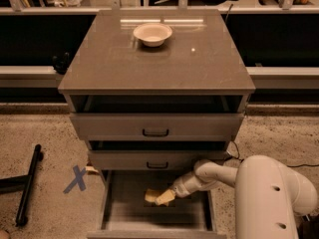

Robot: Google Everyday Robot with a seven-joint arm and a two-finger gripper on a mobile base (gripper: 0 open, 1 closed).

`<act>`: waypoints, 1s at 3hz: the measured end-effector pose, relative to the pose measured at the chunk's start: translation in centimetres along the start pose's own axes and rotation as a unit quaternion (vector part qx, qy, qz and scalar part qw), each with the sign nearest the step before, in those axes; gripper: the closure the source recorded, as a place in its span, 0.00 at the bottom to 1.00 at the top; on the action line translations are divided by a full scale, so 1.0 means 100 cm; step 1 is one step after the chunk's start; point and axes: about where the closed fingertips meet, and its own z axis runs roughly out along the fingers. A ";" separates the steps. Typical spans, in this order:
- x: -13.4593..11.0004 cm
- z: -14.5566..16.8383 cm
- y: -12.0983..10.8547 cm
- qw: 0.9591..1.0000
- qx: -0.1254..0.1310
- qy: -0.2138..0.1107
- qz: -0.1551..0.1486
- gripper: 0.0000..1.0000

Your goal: Place sponge into bottom drawer

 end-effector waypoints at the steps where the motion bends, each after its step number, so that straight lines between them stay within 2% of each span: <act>1: 0.008 0.018 -0.007 1.000 -0.014 0.008 0.018 0.43; 3: 0.015 0.024 -0.010 0.999 -0.022 0.009 0.032 0.00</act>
Offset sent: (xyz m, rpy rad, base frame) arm -0.0027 0.0046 -0.0340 0.0252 0.0861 -0.0206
